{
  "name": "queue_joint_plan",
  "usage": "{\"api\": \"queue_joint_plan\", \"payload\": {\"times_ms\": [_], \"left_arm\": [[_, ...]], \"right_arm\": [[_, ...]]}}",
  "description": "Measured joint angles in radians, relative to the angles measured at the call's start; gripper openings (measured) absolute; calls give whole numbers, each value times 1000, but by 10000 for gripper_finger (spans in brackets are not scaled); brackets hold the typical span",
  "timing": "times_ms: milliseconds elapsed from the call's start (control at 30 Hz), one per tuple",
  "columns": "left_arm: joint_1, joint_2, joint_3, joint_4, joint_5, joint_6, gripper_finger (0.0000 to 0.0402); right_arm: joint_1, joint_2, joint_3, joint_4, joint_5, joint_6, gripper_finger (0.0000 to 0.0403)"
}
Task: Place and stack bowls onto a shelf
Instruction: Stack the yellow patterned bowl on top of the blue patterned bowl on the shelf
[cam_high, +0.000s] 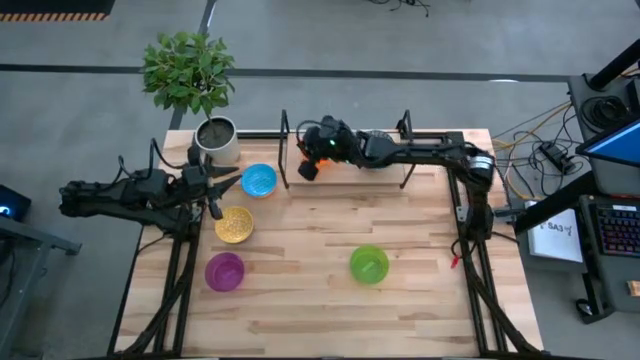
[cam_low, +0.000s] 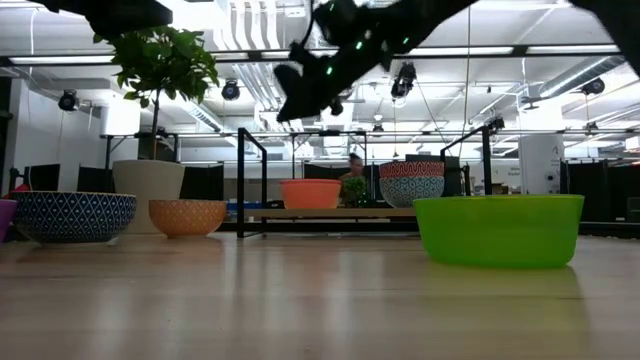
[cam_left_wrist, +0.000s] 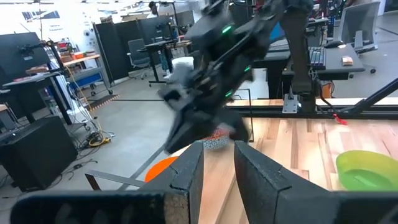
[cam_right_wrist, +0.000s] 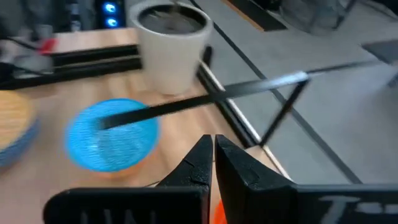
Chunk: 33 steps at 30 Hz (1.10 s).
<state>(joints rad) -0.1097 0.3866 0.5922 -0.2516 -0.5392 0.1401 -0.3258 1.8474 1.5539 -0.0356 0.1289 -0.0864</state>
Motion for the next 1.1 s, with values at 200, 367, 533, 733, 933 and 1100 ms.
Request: {"api": "queue_joint_plan", "payload": {"times_ms": [200, 367, 533, 733, 933, 1100], "left_arm": [[0, 8, 0, 13, 1, -17, 73], [0, 39, 0, 63, 60, -18, 73], [0, 99, 0, 157, 217, -22, 72], [-1, 232, 67, 149, 313, -168, 56], [-1, 435, 174, -121, 313, -430, 40], [-1, 635, 284, -530, 320, -775, 39]], "right_arm": [[140, -215, -197, -4, 0, 61, 9], [259, -372, -365, -32, 4, 169, 9], [393, -511, -515, -35, 0, 199, 9], [532, -600, -715, 103, 90, 238, 9], [583, -649, -822, 142, 136, 269, 9], [583, -705, -854, 96, 136, 269, 9]]}}
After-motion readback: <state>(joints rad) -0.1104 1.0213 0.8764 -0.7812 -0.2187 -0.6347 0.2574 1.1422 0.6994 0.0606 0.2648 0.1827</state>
